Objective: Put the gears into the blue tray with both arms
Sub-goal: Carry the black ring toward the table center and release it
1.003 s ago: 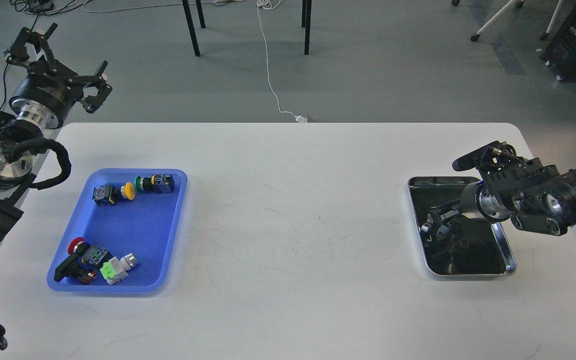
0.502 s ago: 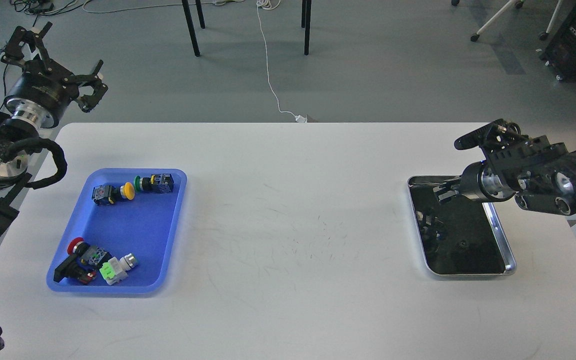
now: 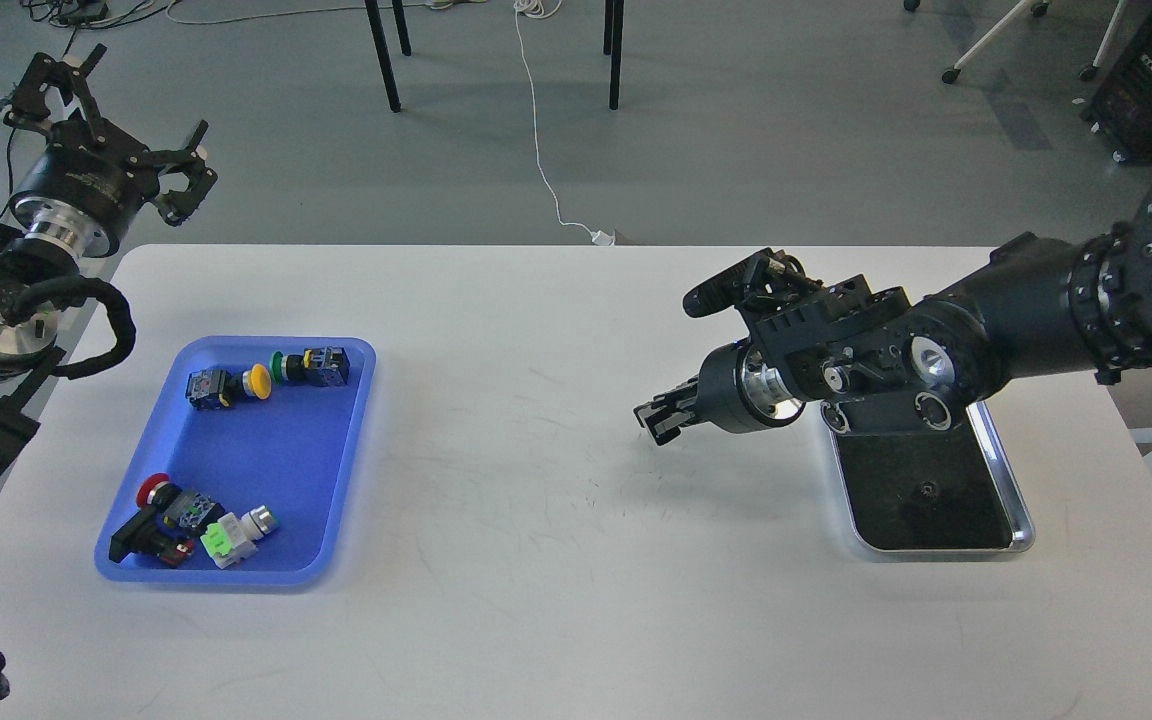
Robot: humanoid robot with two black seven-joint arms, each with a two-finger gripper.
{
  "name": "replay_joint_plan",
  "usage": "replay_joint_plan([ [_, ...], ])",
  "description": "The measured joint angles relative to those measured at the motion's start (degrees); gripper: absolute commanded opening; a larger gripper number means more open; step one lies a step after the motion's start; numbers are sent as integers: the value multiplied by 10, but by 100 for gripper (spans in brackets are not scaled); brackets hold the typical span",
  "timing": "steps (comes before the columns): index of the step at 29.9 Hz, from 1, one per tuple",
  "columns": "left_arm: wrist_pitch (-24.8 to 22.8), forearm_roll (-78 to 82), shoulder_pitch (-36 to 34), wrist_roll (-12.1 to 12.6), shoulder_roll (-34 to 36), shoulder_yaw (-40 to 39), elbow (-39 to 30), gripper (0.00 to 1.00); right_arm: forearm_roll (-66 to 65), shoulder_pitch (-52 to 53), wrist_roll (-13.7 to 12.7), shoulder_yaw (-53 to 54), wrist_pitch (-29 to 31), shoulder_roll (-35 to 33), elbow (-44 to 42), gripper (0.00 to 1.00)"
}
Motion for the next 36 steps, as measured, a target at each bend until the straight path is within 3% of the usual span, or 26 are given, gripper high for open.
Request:
replay_joint_plan([
  [7, -1, 0, 9, -1, 13, -1, 0, 98, 27, -38, 1, -1, 7, 2, -50, 17],
  [12, -1, 0, 11, -1, 14, -1, 0, 98, 29, -53, 36, 2, 7, 2, -47, 17],
  [20, -1, 0, 11, 0, 15, 0, 0, 98, 30, -71, 64, 19, 6, 2, -41, 19],
  [29, -2, 0, 11, 0, 19, 0, 0, 98, 30, -101, 69, 25, 1, 2, -45, 40],
  [36, -2, 0, 11, 0, 20, 0, 0, 98, 30, -105, 69, 34, -1, 2, -47, 66],
])
